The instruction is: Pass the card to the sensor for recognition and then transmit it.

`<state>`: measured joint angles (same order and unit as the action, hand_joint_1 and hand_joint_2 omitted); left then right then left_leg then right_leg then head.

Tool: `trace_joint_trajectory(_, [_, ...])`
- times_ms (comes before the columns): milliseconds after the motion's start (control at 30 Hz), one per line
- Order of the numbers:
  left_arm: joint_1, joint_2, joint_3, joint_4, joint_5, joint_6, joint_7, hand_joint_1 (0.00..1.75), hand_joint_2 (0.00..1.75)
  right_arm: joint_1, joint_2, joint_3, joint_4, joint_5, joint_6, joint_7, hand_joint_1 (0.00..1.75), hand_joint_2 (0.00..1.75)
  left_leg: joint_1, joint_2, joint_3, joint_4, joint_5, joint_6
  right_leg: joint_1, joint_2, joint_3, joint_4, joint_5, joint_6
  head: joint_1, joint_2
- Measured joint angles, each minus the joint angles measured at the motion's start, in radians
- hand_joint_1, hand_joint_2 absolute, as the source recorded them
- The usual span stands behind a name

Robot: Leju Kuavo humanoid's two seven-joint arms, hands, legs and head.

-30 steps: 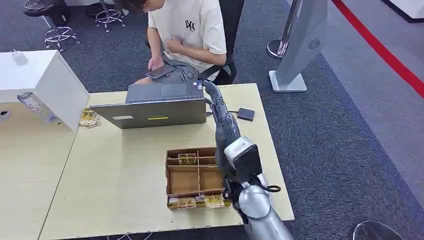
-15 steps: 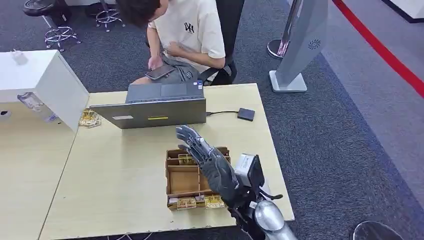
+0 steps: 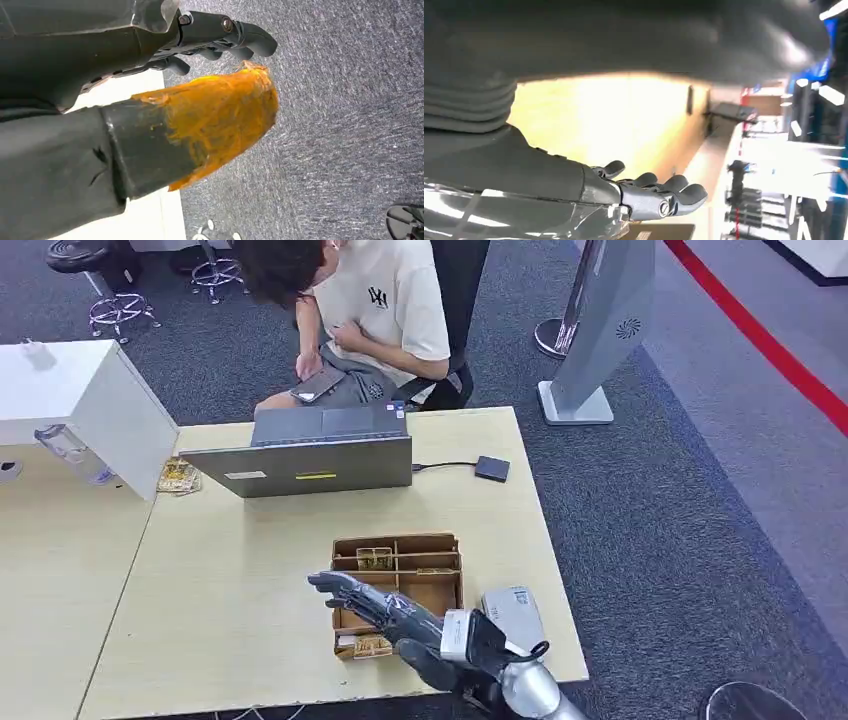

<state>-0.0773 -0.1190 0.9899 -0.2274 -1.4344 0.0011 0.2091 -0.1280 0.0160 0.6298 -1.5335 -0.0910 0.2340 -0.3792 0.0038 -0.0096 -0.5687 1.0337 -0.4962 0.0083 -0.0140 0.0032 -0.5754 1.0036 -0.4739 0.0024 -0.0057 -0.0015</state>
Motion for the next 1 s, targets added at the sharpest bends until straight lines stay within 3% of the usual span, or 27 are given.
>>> trace_joint_trajectory(433, [0.000,0.000,0.014,0.000,0.013,0.001,0.003,0.00,0.00,0.048,0.011,0.043,-0.072,0.668,-0.584,-0.065,0.00,1.75,0.000,0.000,0.000,0.000,0.000,0.000,0.000,0.000,0.000,0.000,0.000,0.000,0.000,0.000])
trace_joint_trajectory(533, [0.001,0.000,0.015,0.000,0.013,0.000,0.003,0.00,0.00,0.051,0.014,0.054,-0.078,0.762,-0.673,-0.065,0.02,1.75,0.000,0.000,0.000,0.000,0.000,0.000,0.000,0.000,0.000,0.000,0.000,0.000,0.000,0.000])
trace_joint_trajectory(567, [0.000,0.000,0.015,0.000,0.013,0.000,0.004,0.00,0.00,0.052,0.014,0.058,-0.078,0.779,-0.691,-0.063,0.26,1.75,0.000,0.000,0.000,0.000,0.000,0.000,0.000,0.000,0.000,0.000,0.000,0.000,0.000,0.000])
trace_joint_trajectory(600, [0.000,0.000,0.015,0.000,0.011,0.000,0.006,0.00,0.00,0.053,0.014,0.062,-0.078,0.808,-0.719,-0.057,1.13,1.75,0.000,0.000,0.000,0.000,0.000,0.000,0.000,0.000,0.000,0.000,0.000,0.000,0.000,0.000])
trace_joint_trajectory(633, [0.000,0.000,0.015,0.000,0.010,0.000,0.006,0.00,0.00,0.053,0.014,0.065,-0.078,0.828,-0.741,-0.052,1.47,1.75,0.000,0.000,0.000,0.000,0.000,0.000,0.000,0.000,0.000,0.000,0.000,0.000,0.000,0.000])
trace_joint_trajectory(733, [0.000,0.000,0.015,0.000,0.010,0.000,0.007,0.00,0.00,0.053,0.014,0.071,-0.078,0.902,-0.798,-0.027,1.73,1.75,0.000,0.000,0.000,0.000,0.000,0.000,0.000,0.000,0.000,0.000,0.000,0.000,0.000,0.000])
trace_joint_trajectory(833, [0.000,0.000,0.015,0.000,0.008,-0.001,0.007,0.00,0.00,0.052,0.013,0.074,-0.072,0.973,-0.838,0.002,1.73,1.75,0.000,0.000,0.000,0.000,0.000,0.000,0.000,0.000,0.000,0.000,0.000,0.000,0.000,0.000])
trace_joint_trajectory(867, [0.000,0.000,0.015,0.000,0.007,-0.001,0.009,0.00,0.00,0.052,0.013,0.074,-0.069,0.994,-0.849,0.012,1.59,1.75,0.000,0.000,0.000,0.000,0.000,0.000,0.000,0.000,0.000,0.000,0.000,0.000,0.000,0.000])
trace_joint_trajectory(900, [0.000,0.000,0.015,0.000,0.007,-0.001,0.010,0.00,0.00,0.052,0.013,0.075,-0.065,1.023,-0.862,0.024,1.06,1.75,0.000,0.000,0.000,0.000,0.000,0.000,0.000,0.000,0.000,0.000,0.000,0.000,0.000,0.000])
trace_joint_trajectory(967, [0.000,0.000,0.015,0.000,0.007,-0.001,0.011,0.00,0.00,0.051,0.013,0.074,-0.056,1.079,-0.885,0.045,0.80,1.75,0.000,0.000,0.000,0.000,0.000,0.000,0.000,0.000,0.000,0.000,0.000,0.000,0.000,0.000])
trace_joint_trajectory(1000, [0.000,0.000,0.015,0.000,0.006,-0.002,0.011,0.00,0.00,0.051,0.013,0.075,-0.052,1.108,-0.895,0.061,0.84,1.75,0.000,0.000,0.000,0.000,0.000,0.000,0.000,0.000,0.000,0.000,0.000,0.000,0.000,0.000])
